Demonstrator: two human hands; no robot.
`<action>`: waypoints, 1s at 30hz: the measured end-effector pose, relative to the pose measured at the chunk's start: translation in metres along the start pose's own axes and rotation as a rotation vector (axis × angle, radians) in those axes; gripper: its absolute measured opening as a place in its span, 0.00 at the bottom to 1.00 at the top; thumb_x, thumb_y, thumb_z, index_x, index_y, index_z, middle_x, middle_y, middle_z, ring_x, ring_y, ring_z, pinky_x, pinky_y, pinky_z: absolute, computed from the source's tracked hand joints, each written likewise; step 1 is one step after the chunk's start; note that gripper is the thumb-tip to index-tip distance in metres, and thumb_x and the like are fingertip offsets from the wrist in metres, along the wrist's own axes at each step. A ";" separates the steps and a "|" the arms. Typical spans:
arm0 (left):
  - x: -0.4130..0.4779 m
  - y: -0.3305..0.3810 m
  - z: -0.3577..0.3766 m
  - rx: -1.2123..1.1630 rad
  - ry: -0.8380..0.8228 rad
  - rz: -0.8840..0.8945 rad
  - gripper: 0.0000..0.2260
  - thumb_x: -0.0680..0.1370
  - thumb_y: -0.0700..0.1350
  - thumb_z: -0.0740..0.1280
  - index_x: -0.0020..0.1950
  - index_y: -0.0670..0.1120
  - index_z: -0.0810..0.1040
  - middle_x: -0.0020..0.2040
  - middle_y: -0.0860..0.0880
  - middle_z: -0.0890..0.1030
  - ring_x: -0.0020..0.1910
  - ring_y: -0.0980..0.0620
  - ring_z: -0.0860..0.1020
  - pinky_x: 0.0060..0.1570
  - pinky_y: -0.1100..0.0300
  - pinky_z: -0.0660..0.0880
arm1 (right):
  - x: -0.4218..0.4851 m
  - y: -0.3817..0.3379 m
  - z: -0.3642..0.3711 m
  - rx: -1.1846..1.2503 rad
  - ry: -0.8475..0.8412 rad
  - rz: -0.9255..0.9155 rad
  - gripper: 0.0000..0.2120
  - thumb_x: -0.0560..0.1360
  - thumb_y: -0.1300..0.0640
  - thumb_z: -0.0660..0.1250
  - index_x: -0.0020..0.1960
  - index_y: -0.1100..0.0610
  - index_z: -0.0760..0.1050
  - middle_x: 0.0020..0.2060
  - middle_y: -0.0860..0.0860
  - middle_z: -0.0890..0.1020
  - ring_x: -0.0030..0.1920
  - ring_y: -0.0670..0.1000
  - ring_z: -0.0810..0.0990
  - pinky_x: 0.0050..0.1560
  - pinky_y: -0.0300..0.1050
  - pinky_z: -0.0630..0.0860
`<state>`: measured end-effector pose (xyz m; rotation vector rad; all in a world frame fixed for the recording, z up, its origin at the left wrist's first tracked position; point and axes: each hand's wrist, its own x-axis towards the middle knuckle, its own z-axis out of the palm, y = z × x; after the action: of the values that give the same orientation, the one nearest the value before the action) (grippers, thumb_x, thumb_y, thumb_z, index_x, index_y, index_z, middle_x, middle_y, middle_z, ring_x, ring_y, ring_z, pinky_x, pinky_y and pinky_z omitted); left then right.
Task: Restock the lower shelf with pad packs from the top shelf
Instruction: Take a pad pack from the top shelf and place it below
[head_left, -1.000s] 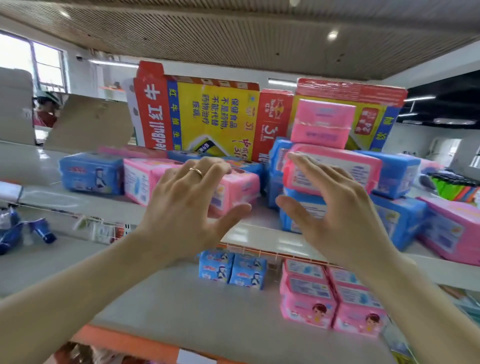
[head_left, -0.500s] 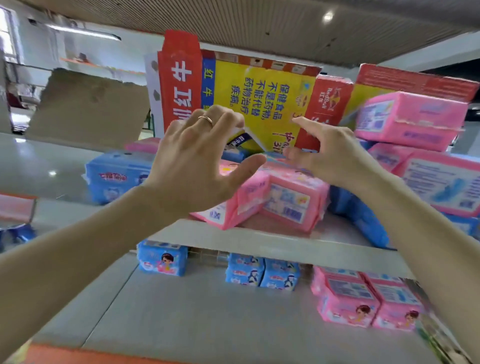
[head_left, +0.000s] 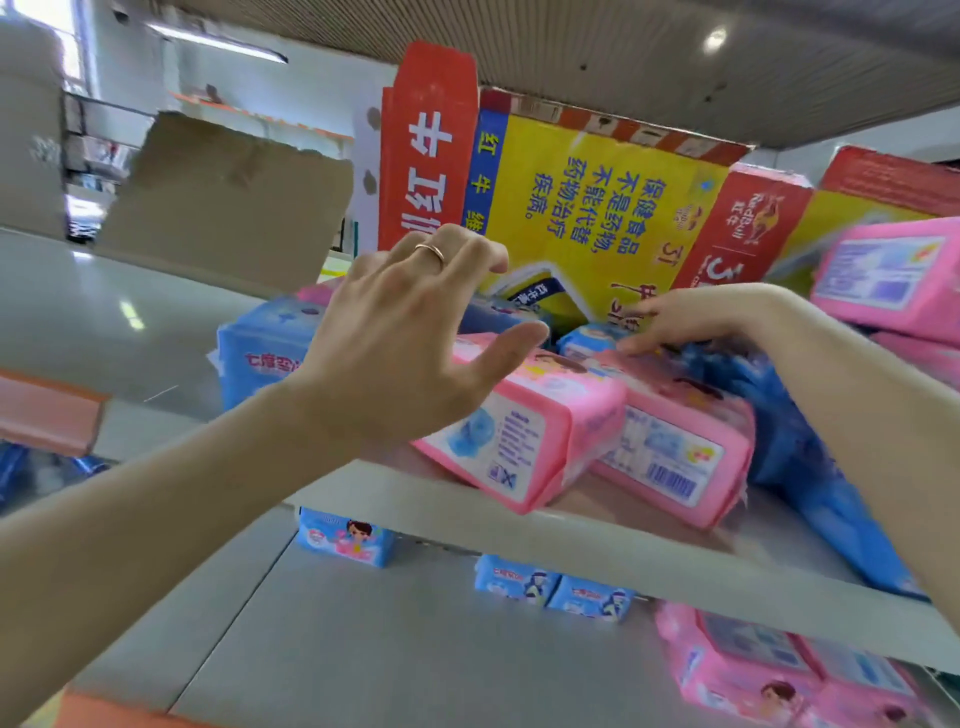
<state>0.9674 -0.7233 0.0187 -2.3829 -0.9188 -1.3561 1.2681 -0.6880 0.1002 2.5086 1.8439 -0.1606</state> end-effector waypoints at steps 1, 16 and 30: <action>0.001 -0.001 0.000 -0.001 -0.003 -0.010 0.28 0.77 0.68 0.54 0.65 0.49 0.72 0.63 0.52 0.76 0.60 0.49 0.75 0.54 0.52 0.65 | 0.003 -0.002 -0.001 0.012 -0.020 -0.006 0.40 0.72 0.33 0.67 0.79 0.41 0.56 0.75 0.50 0.66 0.63 0.56 0.74 0.59 0.53 0.74; 0.013 0.000 0.016 -0.058 -0.039 -0.045 0.28 0.77 0.67 0.54 0.64 0.48 0.74 0.62 0.51 0.78 0.60 0.47 0.76 0.57 0.49 0.70 | 0.019 -0.012 0.008 0.035 0.142 -0.185 0.47 0.65 0.32 0.74 0.78 0.43 0.60 0.75 0.49 0.69 0.70 0.55 0.72 0.68 0.51 0.70; 0.033 0.023 0.007 -0.488 -0.051 -0.243 0.31 0.77 0.66 0.63 0.74 0.51 0.63 0.69 0.54 0.72 0.65 0.56 0.72 0.62 0.55 0.71 | -0.097 -0.035 -0.007 -0.044 1.075 -0.636 0.59 0.63 0.28 0.68 0.81 0.54 0.46 0.61 0.50 0.78 0.60 0.53 0.72 0.69 0.50 0.58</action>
<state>0.9993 -0.7240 0.0447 -2.7366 -1.0119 -1.7924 1.2064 -0.7685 0.1184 1.9521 2.8224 1.4443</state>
